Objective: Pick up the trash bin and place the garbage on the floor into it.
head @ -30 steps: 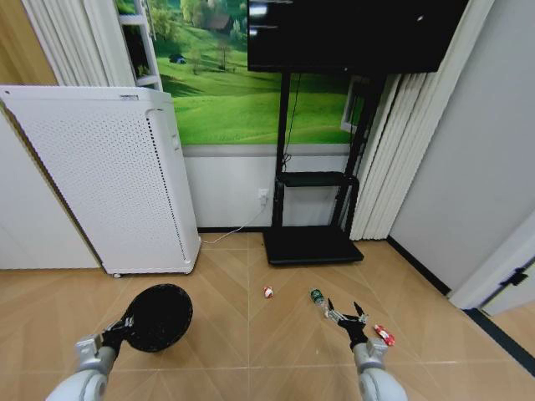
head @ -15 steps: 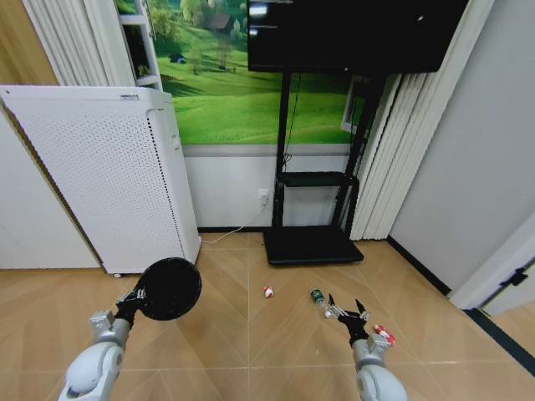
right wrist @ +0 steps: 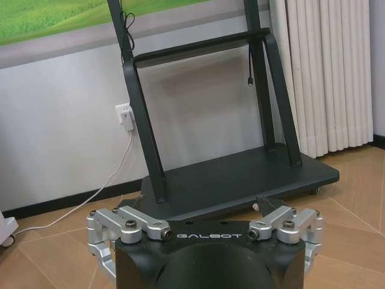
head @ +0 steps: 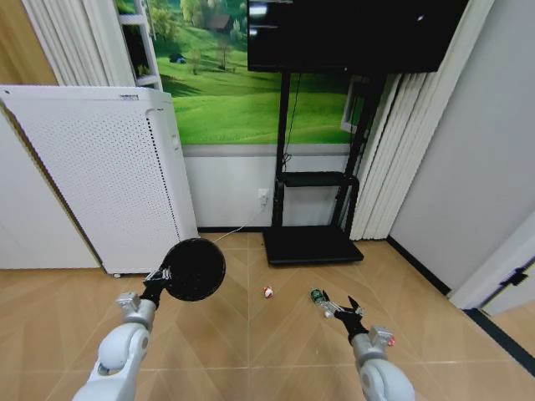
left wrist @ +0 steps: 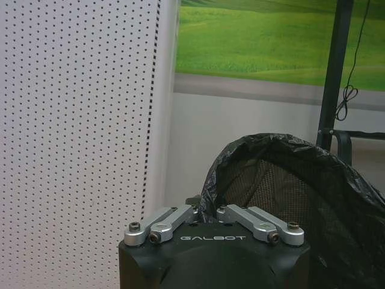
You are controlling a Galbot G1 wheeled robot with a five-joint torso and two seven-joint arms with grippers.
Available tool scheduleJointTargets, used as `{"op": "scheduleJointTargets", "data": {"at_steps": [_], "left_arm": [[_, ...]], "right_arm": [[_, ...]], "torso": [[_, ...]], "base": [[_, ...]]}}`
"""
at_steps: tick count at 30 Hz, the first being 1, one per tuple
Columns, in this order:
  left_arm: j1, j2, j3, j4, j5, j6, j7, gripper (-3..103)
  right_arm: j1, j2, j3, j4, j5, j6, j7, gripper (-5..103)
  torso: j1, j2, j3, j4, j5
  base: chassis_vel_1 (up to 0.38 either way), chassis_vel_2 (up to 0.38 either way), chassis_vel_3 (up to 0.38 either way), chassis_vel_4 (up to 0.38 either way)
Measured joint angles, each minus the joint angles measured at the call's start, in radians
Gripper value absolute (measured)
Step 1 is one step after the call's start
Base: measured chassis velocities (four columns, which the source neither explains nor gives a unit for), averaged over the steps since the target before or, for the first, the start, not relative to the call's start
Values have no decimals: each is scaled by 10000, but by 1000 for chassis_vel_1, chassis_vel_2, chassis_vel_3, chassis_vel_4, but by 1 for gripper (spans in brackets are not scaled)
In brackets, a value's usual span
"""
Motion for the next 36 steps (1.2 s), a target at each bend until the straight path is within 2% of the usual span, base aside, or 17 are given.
{"op": "scheduleJointTargets", "data": {"at_steps": [8, 14, 36], "left_arm": [[135, 200, 88, -214, -18, 8, -26, 7], [405, 221, 11, -403, 5, 15, -15, 7], [636, 135, -105, -453, 100, -9, 169, 7]], "right_arm": [[21, 77, 23, 127, -17, -118, -94, 100], [1, 54, 54, 24, -217, -36, -498, 100], [-81, 118, 19, -56, -557, 221, -571, 100]], "torso": [[0, 0, 0, -2, 0], [-1, 0, 0, -1, 0], [0, 0, 0, -3, -1]], "base": [[0, 0, 0, 0], [0, 0, 0, 0], [-73, 79, 87, -77]]}}
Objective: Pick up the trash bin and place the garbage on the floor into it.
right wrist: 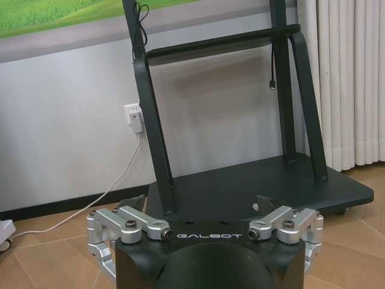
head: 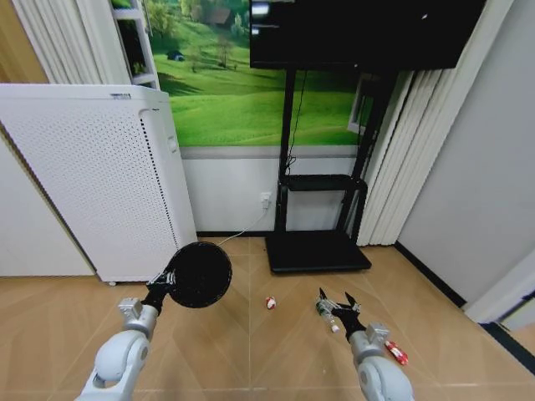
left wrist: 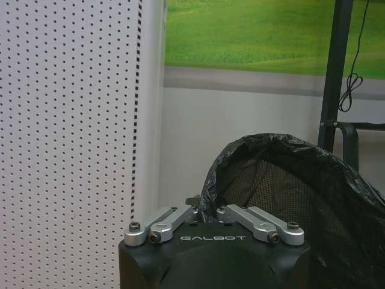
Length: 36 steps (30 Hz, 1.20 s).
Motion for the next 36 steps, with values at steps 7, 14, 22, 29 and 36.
{"op": "scheduleJointTargets", "data": {"at_steps": [7, 14, 22, 29, 36], "left_arm": [[-6, -6, -71, 140, -20, -40, 151, 7], [-350, 45, 338, 435, -320, -130, 404, 7], [-848, -62, 1071, 625, -267, -125, 249, 7], [-1382, -134, 1636, 816, -210, -62, 36, 7], [-1648, -154, 1932, 957, -155, -38, -75, 7]], "right_arm": [[4, 67, -38, -37, -123, 21, -4, 100], [38, 128, -115, -104, -285, 66, -24, 100], [10, 166, -217, -130, -417, 81, -110, 100], [74, 50, -581, -591, -418, 178, -237, 100], [526, -41, -1208, -1763, -678, 589, -262, 100]], "torso": [[0, 0, 0, 2, -2], [0, 0, 0, 1, -1], [1, 0, 1, 0, 0], [0, 0, 0, 0, 1], [0, -1, 1, 4, 1]], "base": [[-74, 81, 89, -93], [-87, 101, 90, -90], [-55, 54, 48, -50], [0, 0, 0, 0], [0, 0, 0, 0]]}}
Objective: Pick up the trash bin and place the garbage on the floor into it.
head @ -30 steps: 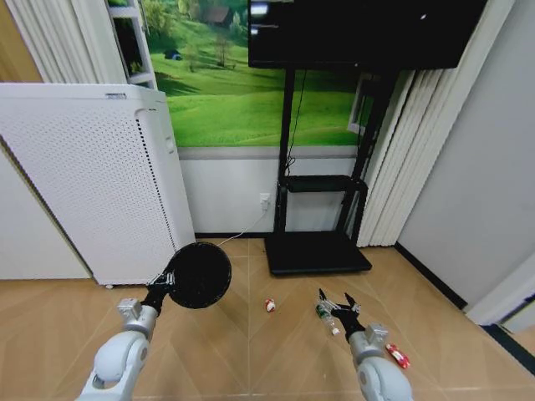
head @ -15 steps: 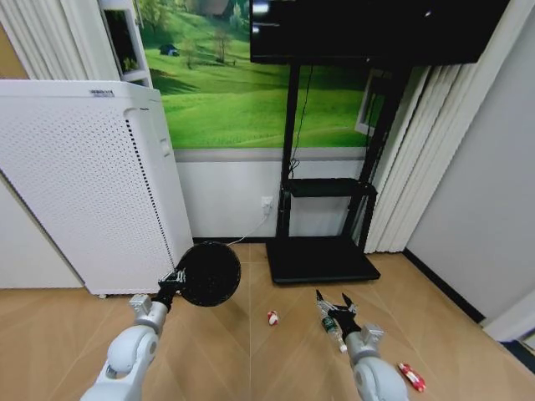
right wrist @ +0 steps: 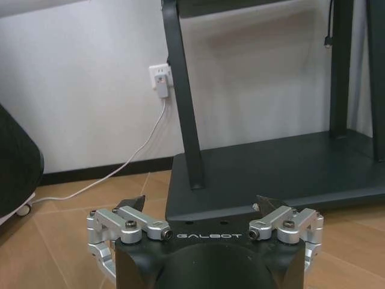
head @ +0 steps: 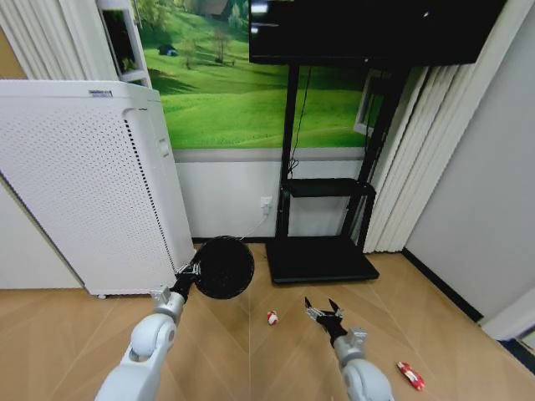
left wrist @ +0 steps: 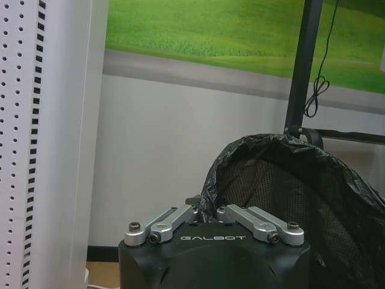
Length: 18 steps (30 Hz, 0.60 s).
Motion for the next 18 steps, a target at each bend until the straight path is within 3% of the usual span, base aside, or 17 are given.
{"op": "scheduleJointTargets", "data": {"at_steps": [18], "left_arm": [[-458, 75, 335, 50, -76, 100, -128, 7]], "right_arm": [[-47, 64, -168, -787, -698, -142, -711, 100]], "torso": [[0, 0, -1, -4, 0]], "base": [[0, 0, 0, 0]]}}
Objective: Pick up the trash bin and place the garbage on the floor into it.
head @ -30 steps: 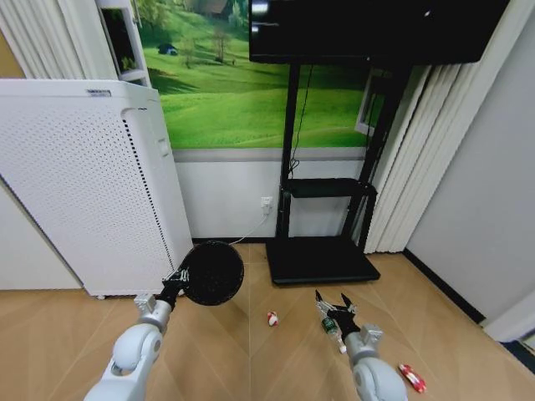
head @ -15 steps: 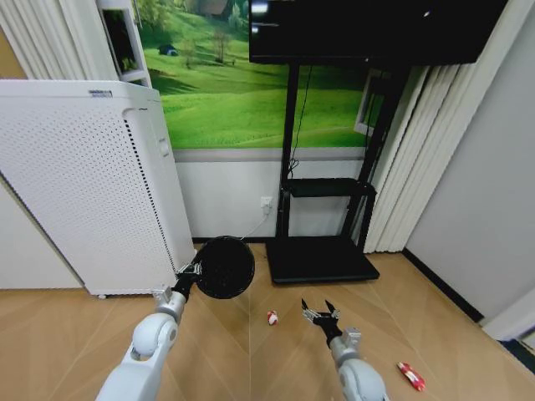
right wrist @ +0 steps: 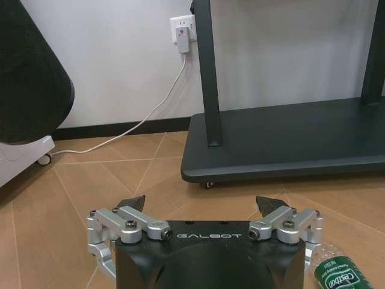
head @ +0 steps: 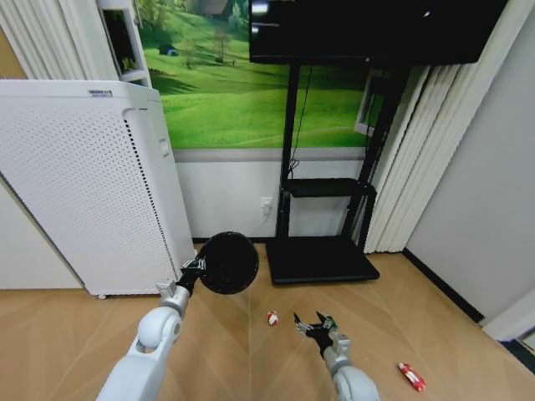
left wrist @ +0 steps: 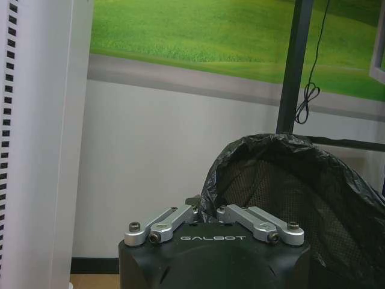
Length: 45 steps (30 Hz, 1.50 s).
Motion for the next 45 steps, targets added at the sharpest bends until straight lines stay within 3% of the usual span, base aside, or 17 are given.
{"op": "scheduleJointTargets", "data": {"at_steps": [17, 26, 36, 45], "left_arm": [[63, -76, 95, 12, 80, 20, -60, 7], [122, -49, 67, 18, 95, 17, -43, 7], [355, -58, -73, -132, 134, 9, -6, 7], [538, -121, -180, -225, 203, -3, 71, 7]], "right_arm": [[-224, -36, -113, -283, -119, 461, -386, 100], [304, -262, -935, -1760, 124, -81, -1063, 100], [1262, -167, -1707, -3270, 87, -316, -1110, 100], [1786, 179, -1918, -4011, 149, -360, -681, 100]], "torso": [[3, -1, 3, -3, -1], [-2, 0, -1, 2, -1], [-1, -1, 0, 1, -1], [-1, 0, 0, 1, -2]], "base": [[-115, 115, 119, -111], [29, -22, -25, 11], [0, 0, 0, 0], [0, 0, 0, 0]]}}
